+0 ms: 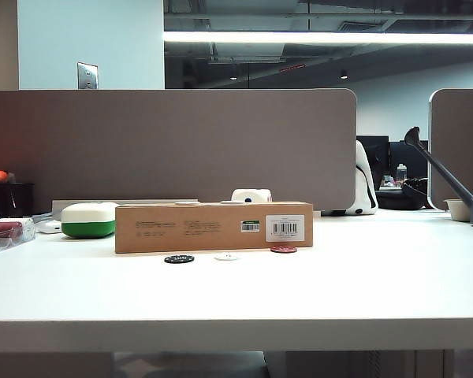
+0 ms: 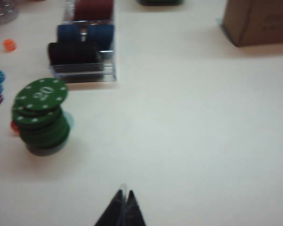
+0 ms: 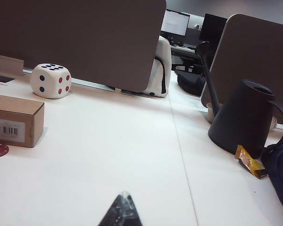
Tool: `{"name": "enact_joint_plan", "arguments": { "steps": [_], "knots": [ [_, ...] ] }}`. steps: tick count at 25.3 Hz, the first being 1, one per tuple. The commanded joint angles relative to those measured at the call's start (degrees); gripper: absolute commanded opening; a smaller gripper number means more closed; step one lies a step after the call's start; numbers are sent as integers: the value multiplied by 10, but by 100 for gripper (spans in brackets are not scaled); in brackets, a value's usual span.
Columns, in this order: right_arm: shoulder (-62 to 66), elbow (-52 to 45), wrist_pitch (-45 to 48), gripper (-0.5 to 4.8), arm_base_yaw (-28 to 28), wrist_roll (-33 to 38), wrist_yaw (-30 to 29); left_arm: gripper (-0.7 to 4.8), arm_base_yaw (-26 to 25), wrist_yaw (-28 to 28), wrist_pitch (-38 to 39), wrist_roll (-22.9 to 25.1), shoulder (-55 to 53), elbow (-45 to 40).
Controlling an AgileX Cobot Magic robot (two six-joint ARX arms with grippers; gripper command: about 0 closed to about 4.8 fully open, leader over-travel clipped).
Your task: Push the chip, whose value equals the sum of all the chip values on the rectangular box, forward next to the box.
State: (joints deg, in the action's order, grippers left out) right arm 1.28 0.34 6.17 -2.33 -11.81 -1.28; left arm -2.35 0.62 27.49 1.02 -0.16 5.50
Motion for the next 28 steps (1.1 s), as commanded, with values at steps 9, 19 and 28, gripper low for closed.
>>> {"name": "enact_joint_plan", "arguments": {
  "steps": [9,19,28],
  "knots": [
    [-1,-2,9,-5,-1,2,-1,-5,-10,4,-185,-55,0,0],
    [-1,-2,9,-4,-1,2,-1,-5,-10,-32,-250,-6,0,0],
    [-1,-2,9,-5,-1,2,-1,-5,-10,-34,-274,15,0,0]
  ]
}}
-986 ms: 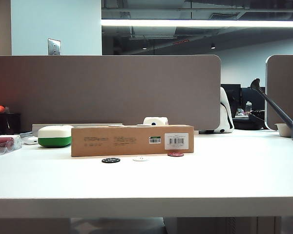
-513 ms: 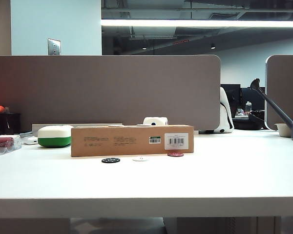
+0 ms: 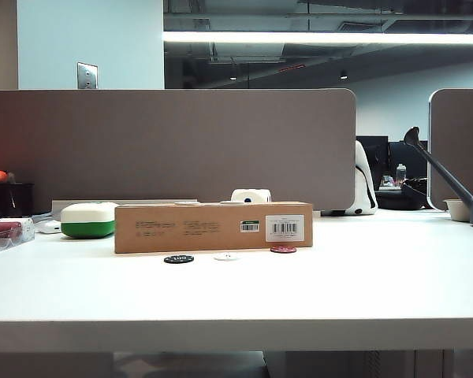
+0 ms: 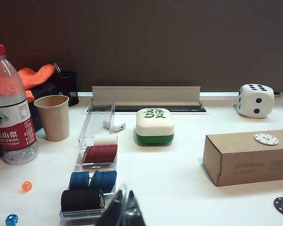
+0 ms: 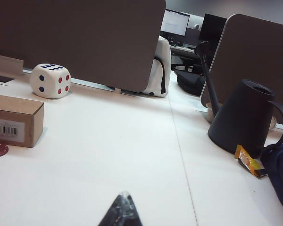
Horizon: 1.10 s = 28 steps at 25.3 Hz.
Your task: Push the chip, whose value equals the sum of all the chip values on the rectangular box, forward next to the box.
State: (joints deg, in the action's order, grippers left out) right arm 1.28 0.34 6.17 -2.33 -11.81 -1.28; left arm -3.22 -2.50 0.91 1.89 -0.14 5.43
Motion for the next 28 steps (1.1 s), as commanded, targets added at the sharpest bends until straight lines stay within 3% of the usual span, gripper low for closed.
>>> {"name": "enact_joint_plan", "arguments": {
  "steps": [1,12,18,28],
  "knots": [
    [-1,-2,9,-4,-1,2,-1,-5,-1,-3,-8,12,0,1],
    [-1,-2,9,-4,-1,2,-1,-5,4,-18,-10,26,0,0],
    [-1,-2,9,-4,-1,2,-1,-5,39,3,-31,26,0,-14],
    [-1,-2,9,-5,-1,2,-1,-5,45,9,-50,21,0,-34]
  ]
}}
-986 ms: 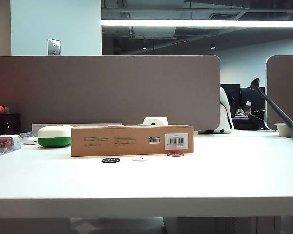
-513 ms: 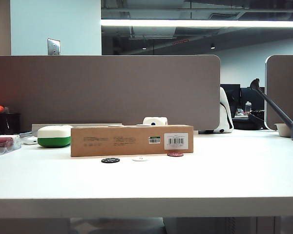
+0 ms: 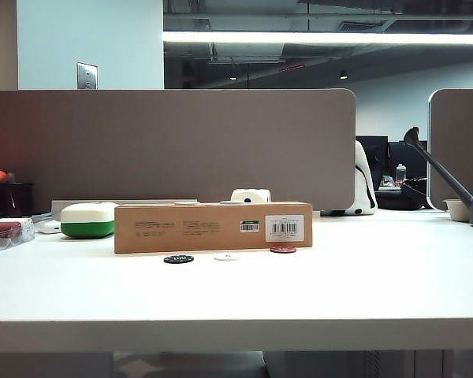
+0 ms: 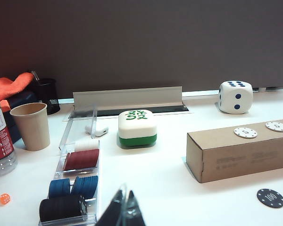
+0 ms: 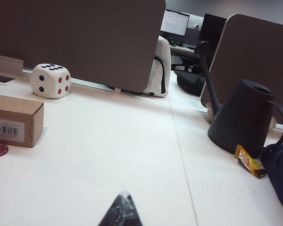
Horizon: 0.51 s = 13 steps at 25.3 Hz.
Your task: Push the chip, whose value equals the sum of all the chip values on the rectangular box, forward next to the box.
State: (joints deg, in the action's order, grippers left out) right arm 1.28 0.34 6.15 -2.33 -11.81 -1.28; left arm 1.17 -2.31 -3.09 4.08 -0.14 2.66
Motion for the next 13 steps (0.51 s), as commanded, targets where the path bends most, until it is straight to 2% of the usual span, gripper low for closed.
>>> {"name": "enact_joint_plan", "arguments": {
  "steps": [1,3,13],
  "knots": [
    [-1,-2,9,-4,-1,2,-1,-5,1,7,-13,0,0,-10],
    [-1,-2,9,-4,-1,2,-1,-5,2,7,-33,0,0,-23],
    [-2,-2,9,-5,-1,2,-1,-5,2,12,-39,-1,0,-22]
  ]
}}
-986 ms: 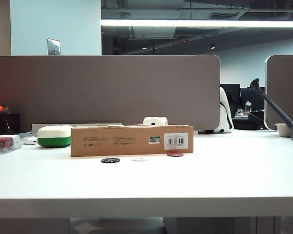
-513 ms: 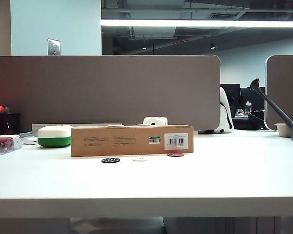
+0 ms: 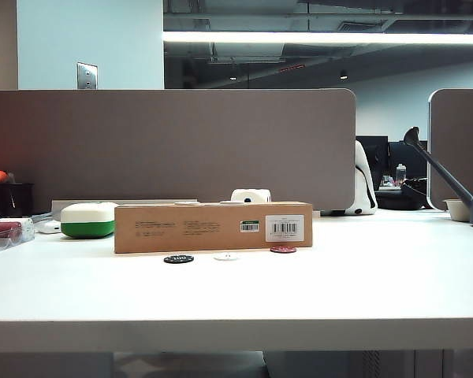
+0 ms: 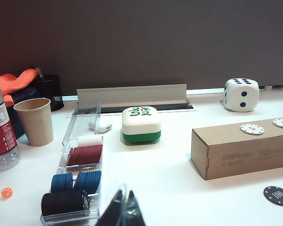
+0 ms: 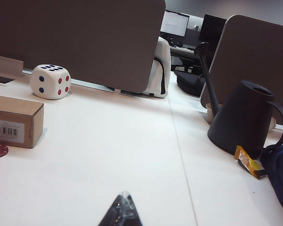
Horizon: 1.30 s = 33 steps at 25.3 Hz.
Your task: Push the chip, whose value equals the sum of all the chip values on the rectangular box, forward next to the box.
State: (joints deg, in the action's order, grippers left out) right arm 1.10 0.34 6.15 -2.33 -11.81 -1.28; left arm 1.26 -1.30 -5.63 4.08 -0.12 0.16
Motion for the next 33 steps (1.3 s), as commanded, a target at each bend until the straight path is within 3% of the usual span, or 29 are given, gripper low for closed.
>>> {"name": "enact_joint_plan", "arguments": {
  "steps": [1,8,12,33],
  "knots": [
    [0,-2,9,-4,-1,2,-1,-5,1,3,-16,-2,0,3],
    [0,-2,9,-4,-1,2,-1,-5,1,13,-35,-3,0,3],
    [0,-2,9,-4,-1,2,-1,-5,1,18,-33,-37,0,3],
    [0,-2,9,-5,-1,2,-1,-5,1,17,0,-37,0,3]
  ]
}}
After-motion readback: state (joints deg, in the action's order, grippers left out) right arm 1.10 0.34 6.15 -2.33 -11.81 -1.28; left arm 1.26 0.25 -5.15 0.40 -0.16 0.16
